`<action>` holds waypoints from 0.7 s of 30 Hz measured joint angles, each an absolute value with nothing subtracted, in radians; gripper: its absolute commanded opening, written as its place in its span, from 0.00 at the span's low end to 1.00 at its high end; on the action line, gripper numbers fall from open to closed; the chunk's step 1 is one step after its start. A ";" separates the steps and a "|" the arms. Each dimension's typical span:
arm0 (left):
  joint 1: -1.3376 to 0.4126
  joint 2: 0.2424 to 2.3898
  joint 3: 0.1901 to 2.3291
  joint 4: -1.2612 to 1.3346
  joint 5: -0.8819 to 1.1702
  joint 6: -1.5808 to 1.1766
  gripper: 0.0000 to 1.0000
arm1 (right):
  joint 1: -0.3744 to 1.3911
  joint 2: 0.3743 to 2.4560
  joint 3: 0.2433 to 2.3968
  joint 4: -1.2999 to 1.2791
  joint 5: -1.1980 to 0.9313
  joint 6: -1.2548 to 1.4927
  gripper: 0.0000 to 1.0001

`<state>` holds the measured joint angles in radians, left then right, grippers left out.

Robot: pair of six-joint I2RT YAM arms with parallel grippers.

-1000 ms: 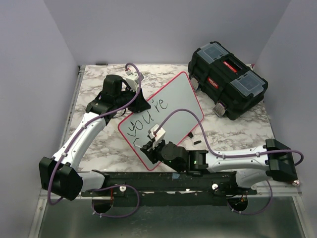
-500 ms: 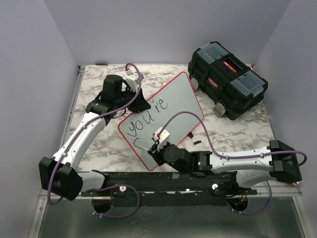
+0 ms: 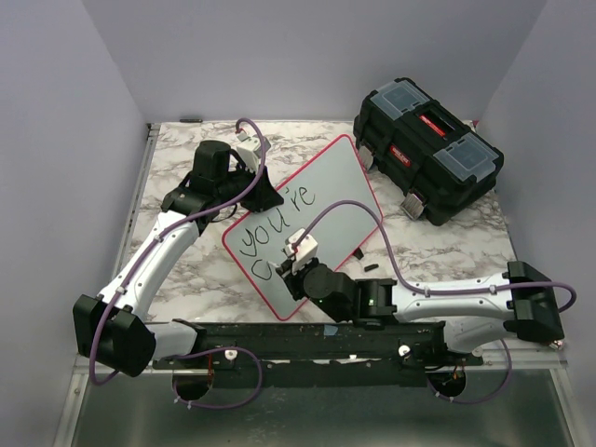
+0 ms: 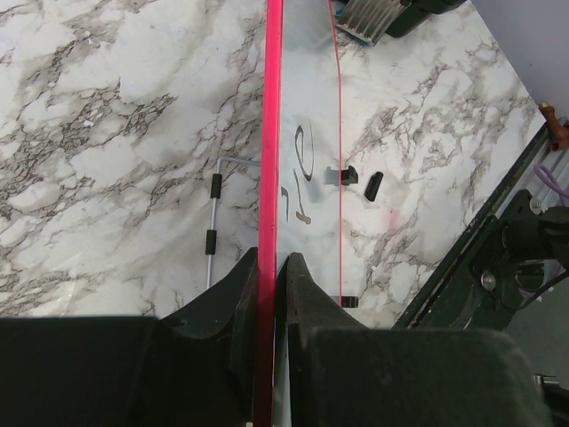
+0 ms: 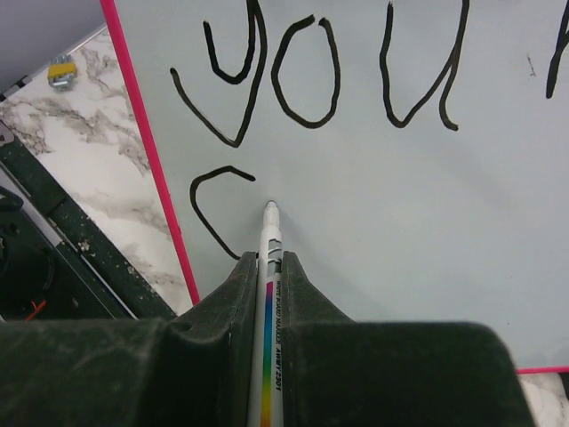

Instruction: Write a sentence on the whiteboard

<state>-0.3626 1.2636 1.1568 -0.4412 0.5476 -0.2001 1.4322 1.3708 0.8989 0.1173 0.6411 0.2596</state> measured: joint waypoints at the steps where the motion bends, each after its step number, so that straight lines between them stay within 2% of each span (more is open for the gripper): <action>1: -0.363 1.263 1.157 -0.442 0.548 -0.200 0.00 | 1.432 1.369 0.903 0.117 0.641 0.260 0.01; 13: -0.366 1.259 1.157 -0.443 0.546 -0.200 0.00 | 1.431 1.254 0.886 0.103 0.640 0.317 0.01; 21: -0.367 1.256 1.156 -0.444 0.545 -0.200 0.00 | 1.431 1.249 0.824 0.100 0.671 0.346 0.01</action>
